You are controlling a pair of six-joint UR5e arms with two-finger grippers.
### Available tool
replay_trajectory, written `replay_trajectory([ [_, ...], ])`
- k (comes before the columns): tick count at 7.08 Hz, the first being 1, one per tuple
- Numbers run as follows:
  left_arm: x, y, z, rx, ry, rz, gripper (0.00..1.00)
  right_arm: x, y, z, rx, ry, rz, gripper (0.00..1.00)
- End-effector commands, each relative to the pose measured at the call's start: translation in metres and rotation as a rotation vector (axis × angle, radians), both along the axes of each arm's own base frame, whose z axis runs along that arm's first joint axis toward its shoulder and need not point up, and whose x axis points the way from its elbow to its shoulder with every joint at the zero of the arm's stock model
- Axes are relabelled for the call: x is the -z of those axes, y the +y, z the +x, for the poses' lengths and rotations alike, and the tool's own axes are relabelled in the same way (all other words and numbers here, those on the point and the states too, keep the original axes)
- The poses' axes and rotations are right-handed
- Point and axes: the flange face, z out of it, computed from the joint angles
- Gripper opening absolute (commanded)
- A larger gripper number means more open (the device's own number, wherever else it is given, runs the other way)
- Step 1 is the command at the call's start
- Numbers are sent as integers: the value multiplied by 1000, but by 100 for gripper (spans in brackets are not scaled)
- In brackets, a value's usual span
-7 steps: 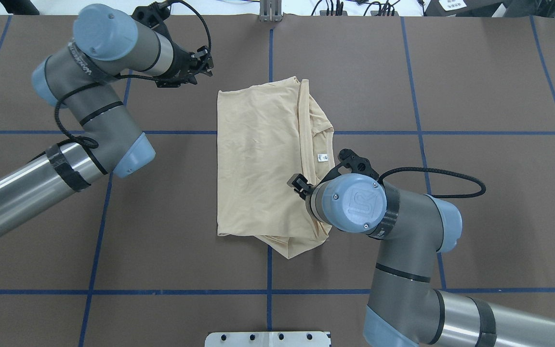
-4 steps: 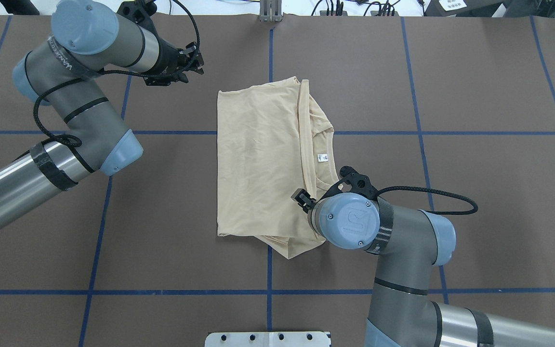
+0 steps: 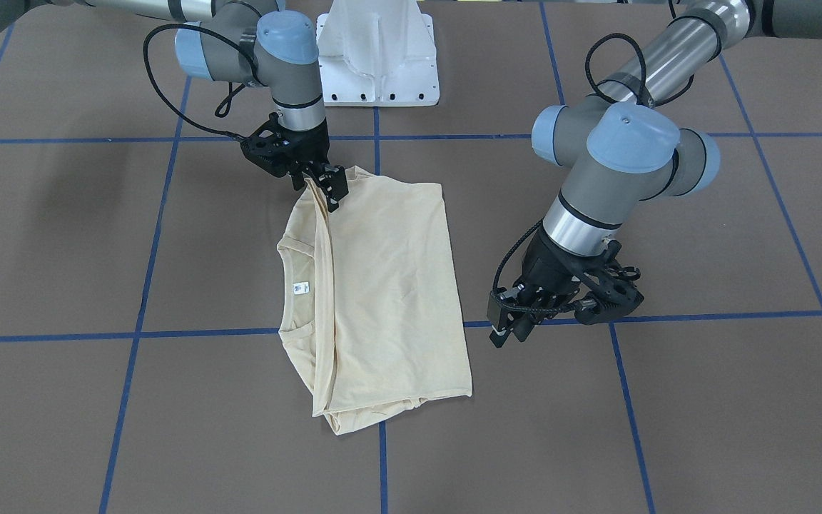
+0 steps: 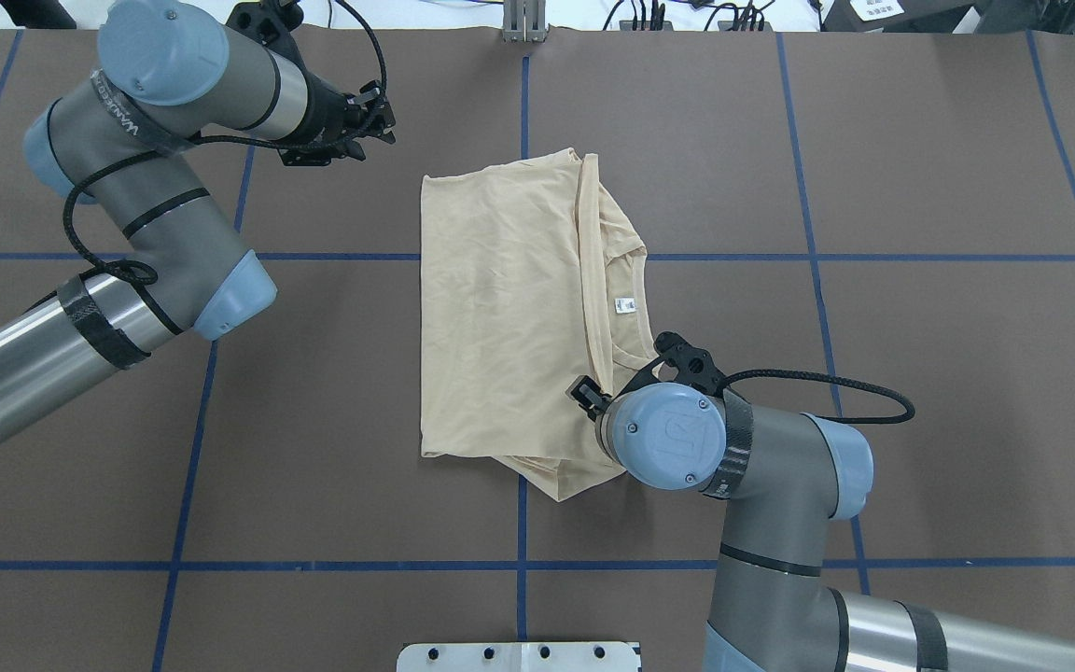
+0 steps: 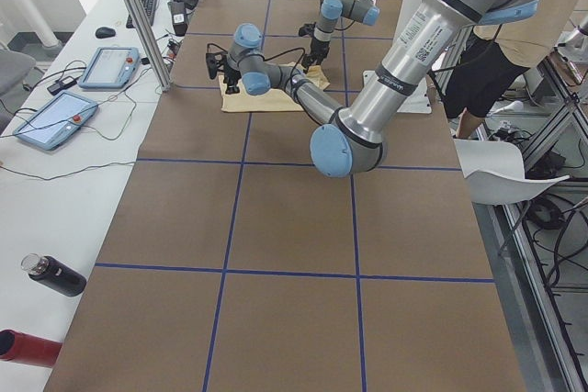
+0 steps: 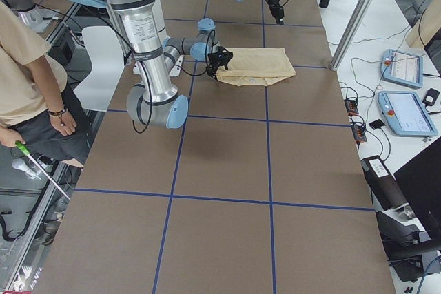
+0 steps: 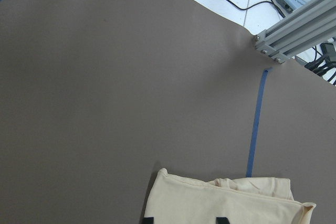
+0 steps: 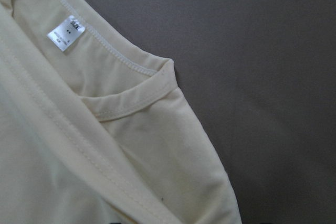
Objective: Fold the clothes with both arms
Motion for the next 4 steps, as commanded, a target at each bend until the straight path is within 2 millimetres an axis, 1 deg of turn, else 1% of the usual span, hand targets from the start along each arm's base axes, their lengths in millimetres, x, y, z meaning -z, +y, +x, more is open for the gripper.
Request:
replay_trajectory([
  [1,2,1,1,0,3,1,50,-1,1,0,0,7,-6,48],
  [2,2,1,1,0,3,1,50,-2,1,1,1,21,-9,0],
  [4,2,1,1,0,3,1,50,11,3,6,3,-3,-4,0],
])
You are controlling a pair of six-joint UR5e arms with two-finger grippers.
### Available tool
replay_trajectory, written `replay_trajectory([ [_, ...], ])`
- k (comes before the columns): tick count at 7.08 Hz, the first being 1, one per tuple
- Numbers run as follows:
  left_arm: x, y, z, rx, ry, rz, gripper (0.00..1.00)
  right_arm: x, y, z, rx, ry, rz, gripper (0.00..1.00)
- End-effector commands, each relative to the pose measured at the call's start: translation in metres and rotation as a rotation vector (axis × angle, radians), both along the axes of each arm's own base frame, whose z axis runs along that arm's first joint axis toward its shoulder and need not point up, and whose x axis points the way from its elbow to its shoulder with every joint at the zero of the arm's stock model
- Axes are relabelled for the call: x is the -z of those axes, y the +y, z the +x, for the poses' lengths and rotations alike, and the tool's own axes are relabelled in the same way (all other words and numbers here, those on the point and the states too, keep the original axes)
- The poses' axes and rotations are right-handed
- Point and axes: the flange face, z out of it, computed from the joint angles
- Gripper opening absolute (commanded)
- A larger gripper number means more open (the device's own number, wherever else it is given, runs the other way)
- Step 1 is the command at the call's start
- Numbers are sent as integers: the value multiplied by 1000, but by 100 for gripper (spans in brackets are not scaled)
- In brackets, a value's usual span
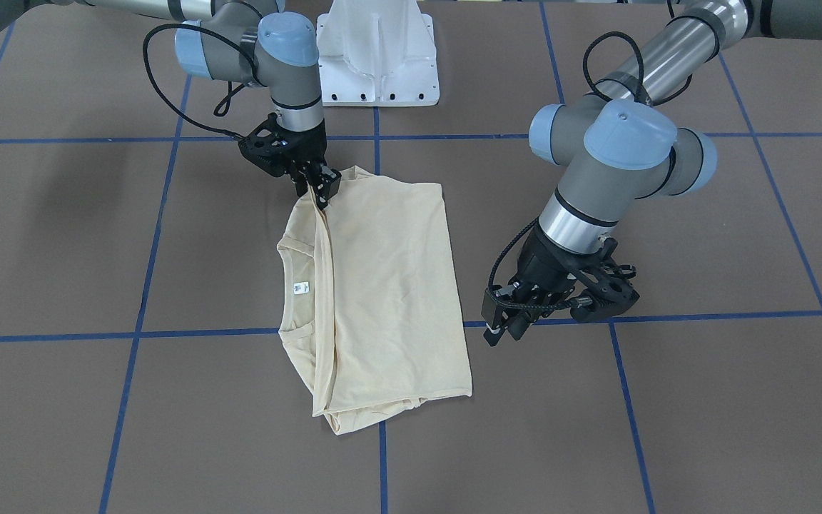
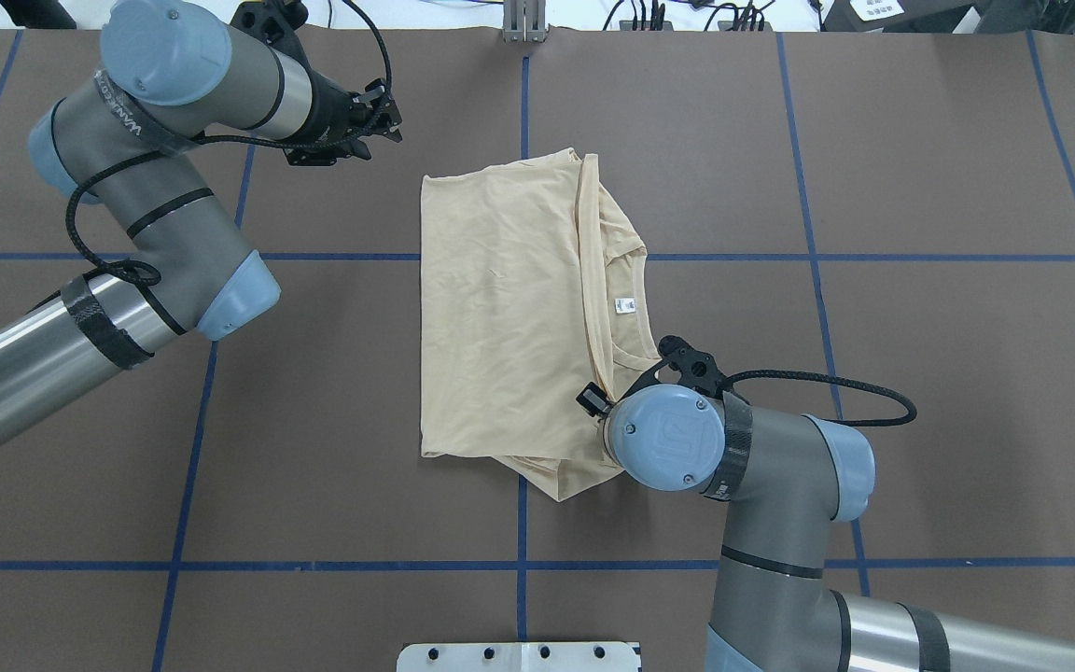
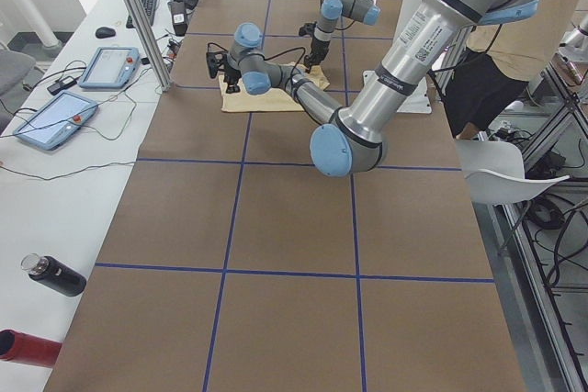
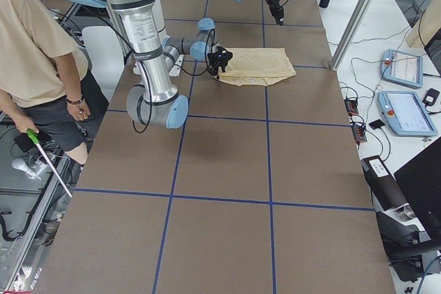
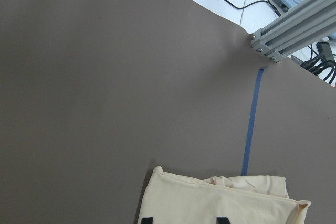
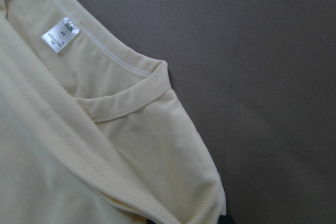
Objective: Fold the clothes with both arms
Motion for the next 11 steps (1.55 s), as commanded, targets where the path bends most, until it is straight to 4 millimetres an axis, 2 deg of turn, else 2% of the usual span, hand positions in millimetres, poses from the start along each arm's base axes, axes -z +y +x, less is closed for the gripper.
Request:
replay_trajectory([
  [1,1,0,0,0,1,1,50,4,2,4,4,-8,1,0],
  [3,5,0,0,5,10,-4,51,13,1,15,-2,-10,1,0],
  [4,18,9,-7,11,44,-4,51,17,7,26,1,0,-4,0],
  [5,24,31,-12,12,83,-26,51,10,22,36,5,-8,-25,0],
  [6,25,78,1,-3,146,-93,54,10,33,32,12,-15,-34,0],
  [7,11,139,23,-19,175,-153,54,13,37,35,4,-26,-45,0],
  [8,8,190,42,-70,178,-143,55,9,41,37,4,-22,-49,0],
  [9,8,220,53,-111,178,-164,93,10,41,38,1,-26,-51,0],
  [10,4,254,64,-84,197,-235,100,10,41,38,1,-26,-52,0],
  [11,-13,295,97,-74,162,-277,100,10,41,37,1,-25,-52,0],
])
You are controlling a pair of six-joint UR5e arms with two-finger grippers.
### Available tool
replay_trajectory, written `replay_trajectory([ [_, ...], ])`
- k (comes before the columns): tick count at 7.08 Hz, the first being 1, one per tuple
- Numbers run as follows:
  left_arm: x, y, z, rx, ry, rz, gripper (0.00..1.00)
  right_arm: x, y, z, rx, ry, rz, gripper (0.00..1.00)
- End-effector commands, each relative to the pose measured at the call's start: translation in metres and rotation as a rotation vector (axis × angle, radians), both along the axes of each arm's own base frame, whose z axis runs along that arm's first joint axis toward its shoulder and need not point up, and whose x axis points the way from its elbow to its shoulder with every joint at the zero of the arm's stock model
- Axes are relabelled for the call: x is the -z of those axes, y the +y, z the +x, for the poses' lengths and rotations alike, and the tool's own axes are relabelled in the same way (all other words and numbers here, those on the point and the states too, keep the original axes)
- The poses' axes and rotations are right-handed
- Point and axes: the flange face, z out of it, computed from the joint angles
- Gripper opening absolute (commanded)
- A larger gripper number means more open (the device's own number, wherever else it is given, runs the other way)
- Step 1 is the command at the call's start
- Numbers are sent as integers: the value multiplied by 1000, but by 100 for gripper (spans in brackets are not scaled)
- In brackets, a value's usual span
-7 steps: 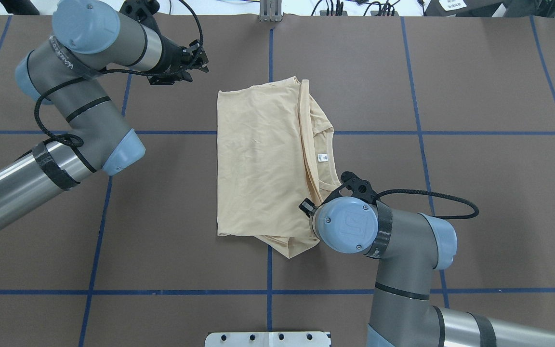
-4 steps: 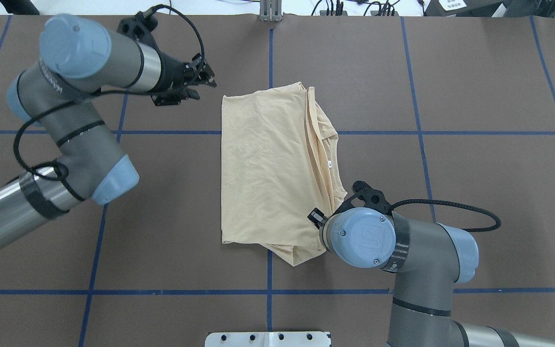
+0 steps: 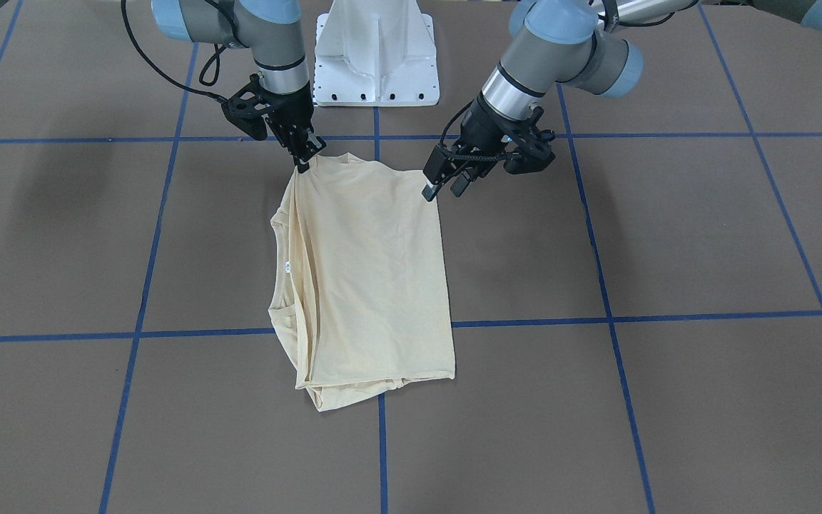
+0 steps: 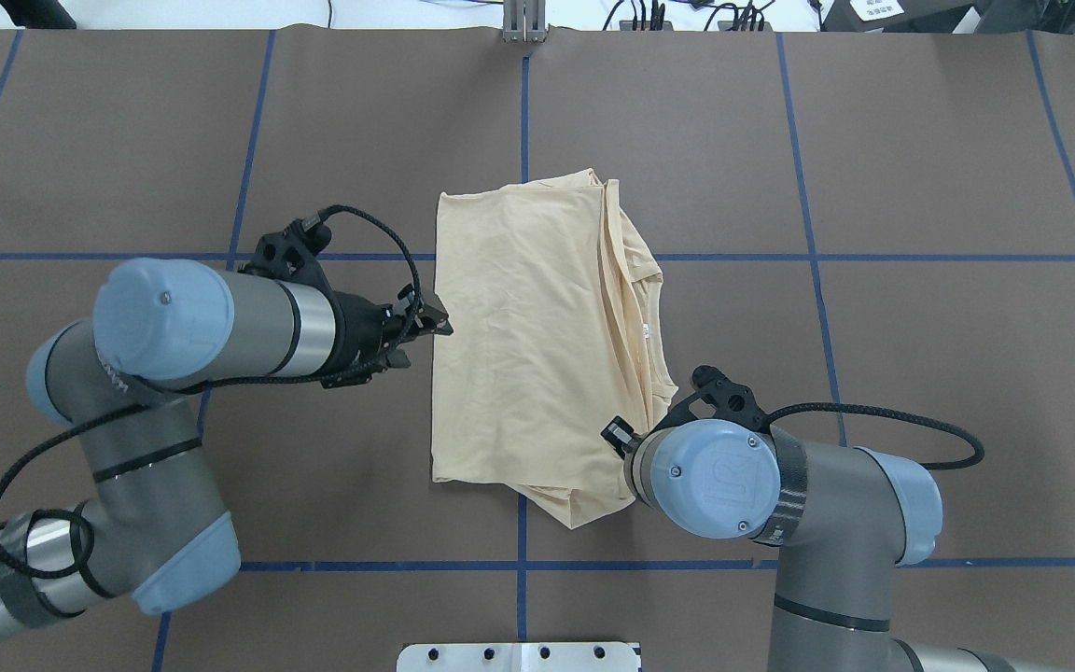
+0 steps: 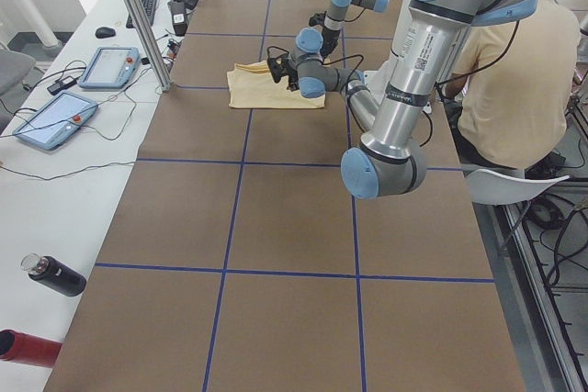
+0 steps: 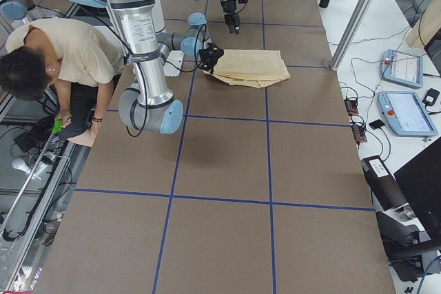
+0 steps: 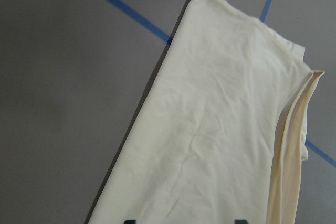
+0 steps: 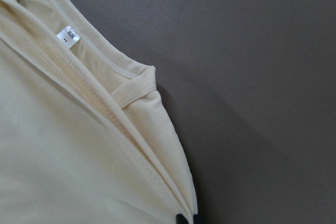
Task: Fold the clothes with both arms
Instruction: 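Lower the left gripper to the shirt's near corner beside the right gripper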
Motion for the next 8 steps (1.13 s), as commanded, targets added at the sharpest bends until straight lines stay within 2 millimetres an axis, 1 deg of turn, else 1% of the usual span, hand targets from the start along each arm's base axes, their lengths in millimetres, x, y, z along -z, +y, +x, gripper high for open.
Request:
replay_trajectory([
  [1,-16,55,37,-6,-28,-68,99,0,0,0,2,1,1,0],
  [2,-21,58,44,-11,-43,-73,93,-1,1,0,4,3,1,0],
  [3,-27,69,65,-37,-101,-90,93,0,1,-1,5,1,0,0],
  [4,-30,76,75,-51,-121,-94,86,0,1,0,5,0,1,0],
  [6,-35,78,80,-54,-133,-98,74,0,1,0,5,-2,1,0],
  [8,-34,78,81,-55,-132,-97,64,0,1,0,4,0,2,0],
])
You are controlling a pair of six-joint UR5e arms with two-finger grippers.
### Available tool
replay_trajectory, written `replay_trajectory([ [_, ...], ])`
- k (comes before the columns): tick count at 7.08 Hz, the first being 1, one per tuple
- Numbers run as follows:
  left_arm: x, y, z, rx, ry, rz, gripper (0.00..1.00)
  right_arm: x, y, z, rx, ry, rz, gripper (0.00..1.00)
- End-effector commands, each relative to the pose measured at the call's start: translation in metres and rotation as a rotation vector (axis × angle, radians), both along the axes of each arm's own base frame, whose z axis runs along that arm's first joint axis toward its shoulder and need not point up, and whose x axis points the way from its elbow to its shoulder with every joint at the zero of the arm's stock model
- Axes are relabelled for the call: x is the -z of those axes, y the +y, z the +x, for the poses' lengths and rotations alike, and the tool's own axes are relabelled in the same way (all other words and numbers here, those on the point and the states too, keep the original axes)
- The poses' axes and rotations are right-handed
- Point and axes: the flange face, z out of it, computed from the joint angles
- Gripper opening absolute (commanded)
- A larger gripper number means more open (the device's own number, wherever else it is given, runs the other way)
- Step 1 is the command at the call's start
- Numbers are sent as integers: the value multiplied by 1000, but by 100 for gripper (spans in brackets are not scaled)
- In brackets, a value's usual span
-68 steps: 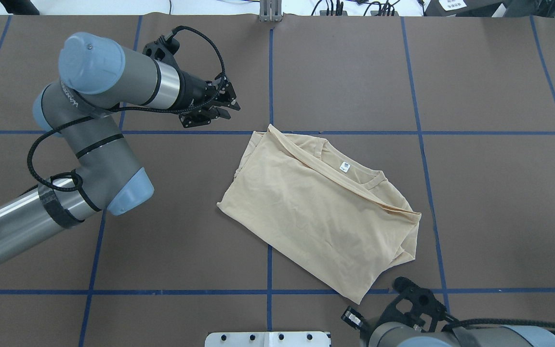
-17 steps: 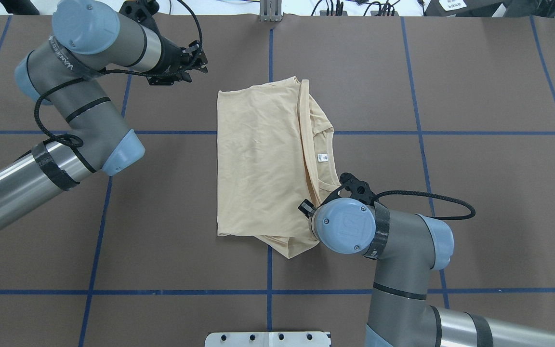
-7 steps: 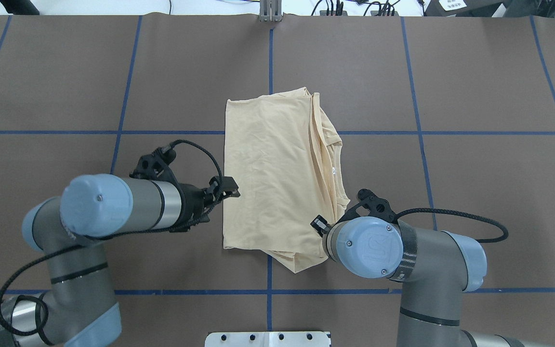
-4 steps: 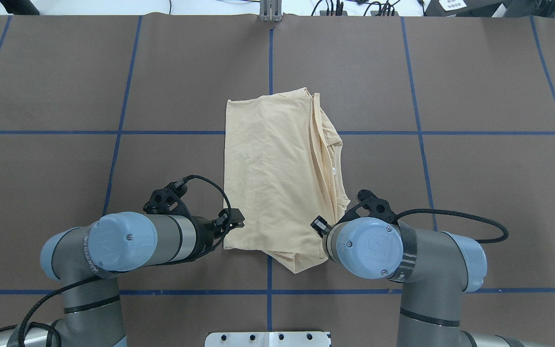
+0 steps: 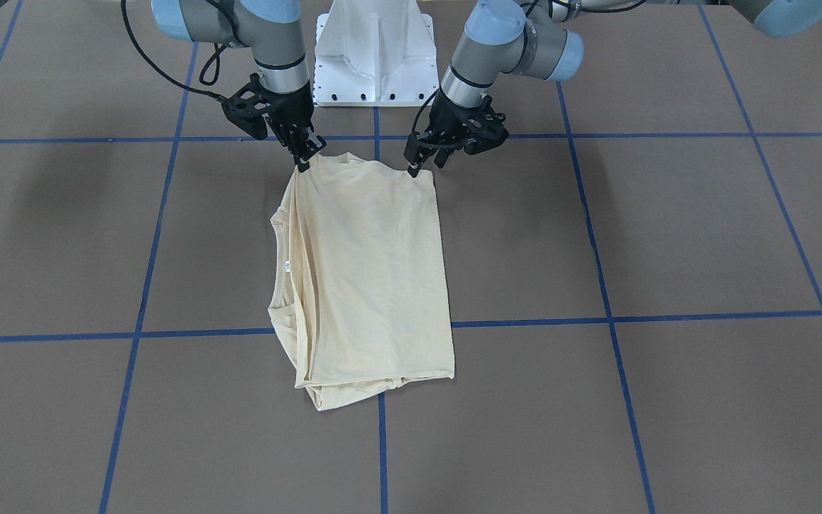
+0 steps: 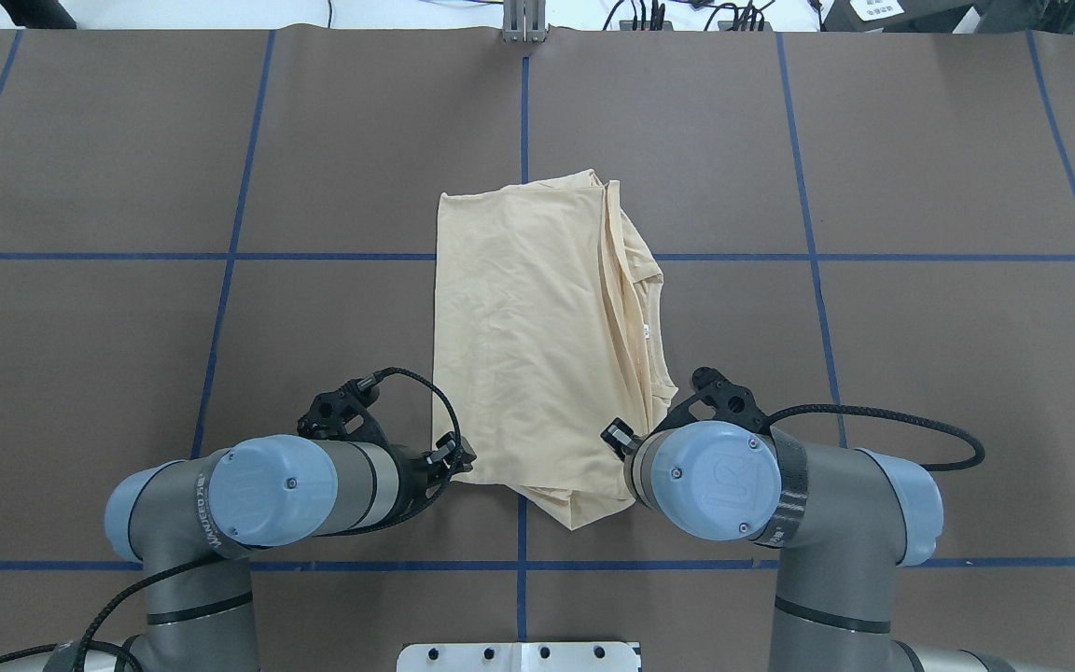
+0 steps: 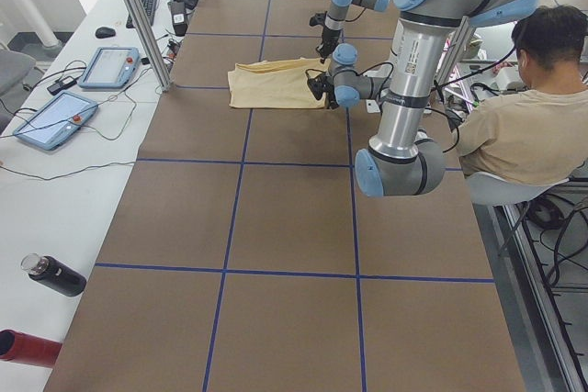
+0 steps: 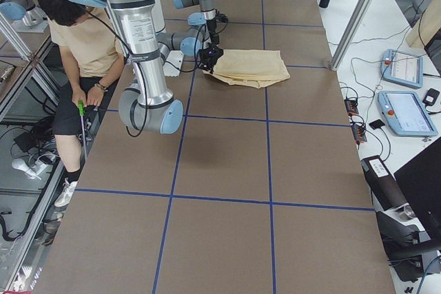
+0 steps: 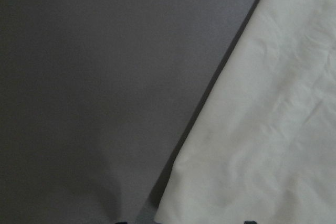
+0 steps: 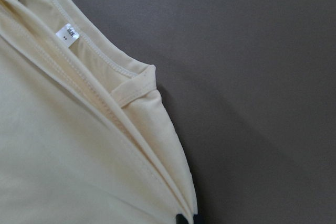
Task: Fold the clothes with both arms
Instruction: 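Lower the left gripper to the shirt's near corner beside the right gripper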
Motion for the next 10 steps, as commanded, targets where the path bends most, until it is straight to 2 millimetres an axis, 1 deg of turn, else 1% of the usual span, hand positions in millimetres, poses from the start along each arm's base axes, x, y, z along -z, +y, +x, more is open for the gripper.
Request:
replay_trajectory([
  [1,-1,-1,0,3,-3,0,57,-1,0,0,-2,3,1,0],
  [2,-2,-1,1,4,-4,1,55,-3,0,1,-2,4,1,0],
  [3,-2,-2,1,11,-5,4,51,-1,0,1,-4,2,-1,0],
  [4,-2,-2,1,12,-5,5,29,-1,0,1,-4,2,-1,0],
  [5,-2,-2,1,13,-5,5,0,-1,0,1,-2,3,1,0],
  [7,0,-3,-1,23,-3,8,0,-1,1,0,-3,2,-1,0],
  [8,6,-3,-5,27,12,4,0,-2,1,1,0,4,1,0],
  [9,20,0,-14,30,43,2,0,0,4,1,2,-1,0,0],
  [10,35,11,-26,10,38,-6,0,-1,23,13,19,-16,-6,0],
])
